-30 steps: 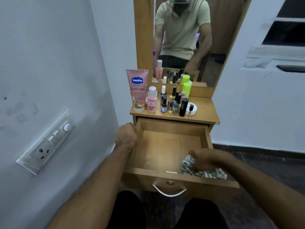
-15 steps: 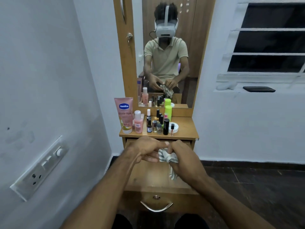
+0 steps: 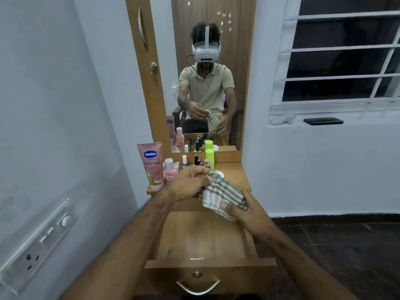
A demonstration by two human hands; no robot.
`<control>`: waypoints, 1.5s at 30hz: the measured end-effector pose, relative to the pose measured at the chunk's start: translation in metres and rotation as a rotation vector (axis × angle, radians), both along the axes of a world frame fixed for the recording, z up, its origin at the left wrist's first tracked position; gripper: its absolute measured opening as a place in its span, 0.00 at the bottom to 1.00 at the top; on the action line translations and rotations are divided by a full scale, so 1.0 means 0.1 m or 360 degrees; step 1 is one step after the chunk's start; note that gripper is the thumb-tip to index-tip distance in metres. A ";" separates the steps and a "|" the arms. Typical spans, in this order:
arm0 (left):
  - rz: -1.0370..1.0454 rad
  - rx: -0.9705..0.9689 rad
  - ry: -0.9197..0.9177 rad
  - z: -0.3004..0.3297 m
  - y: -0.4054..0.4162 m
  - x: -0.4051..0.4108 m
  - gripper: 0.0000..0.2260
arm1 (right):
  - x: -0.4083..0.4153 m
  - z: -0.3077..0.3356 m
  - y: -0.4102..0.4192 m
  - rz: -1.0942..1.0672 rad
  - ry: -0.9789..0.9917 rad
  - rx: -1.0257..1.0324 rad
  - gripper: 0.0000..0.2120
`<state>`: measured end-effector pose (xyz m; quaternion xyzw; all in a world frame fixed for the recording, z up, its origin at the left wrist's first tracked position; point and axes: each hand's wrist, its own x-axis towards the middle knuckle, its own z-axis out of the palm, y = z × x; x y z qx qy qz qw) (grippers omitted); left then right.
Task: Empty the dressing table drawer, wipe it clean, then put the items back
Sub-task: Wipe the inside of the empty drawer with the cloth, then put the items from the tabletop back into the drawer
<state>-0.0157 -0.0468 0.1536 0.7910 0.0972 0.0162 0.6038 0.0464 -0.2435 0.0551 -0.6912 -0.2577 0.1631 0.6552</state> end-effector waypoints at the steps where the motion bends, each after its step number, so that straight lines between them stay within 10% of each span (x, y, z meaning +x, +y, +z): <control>1: 0.0023 -0.0024 -0.0051 0.01 0.00 0.05 0.07 | 0.06 0.00 -0.03 0.0014 0.0099 0.0089 0.29; 7: 0.0224 0.0079 -0.0244 -0.04 -0.08 0.47 0.06 | 0.38 -0.01 -0.12 -0.0032 0.0640 0.0490 0.23; 17: 0.0182 0.0328 -0.0137 0.28 -0.13 1.41 0.12 | 1.43 0.57 -0.04 -0.0841 0.0196 0.0244 0.20; 33: -0.0205 0.1955 0.0500 -0.29 -0.14 2.47 0.17 | 2.32 -0.03 0.37 -0.0909 0.0089 -0.0375 0.08; 45: -0.0448 0.2225 0.0480 -0.32 -0.23 2.54 0.15 | 2.22 -0.12 0.36 -0.0447 -0.0780 -0.1479 0.24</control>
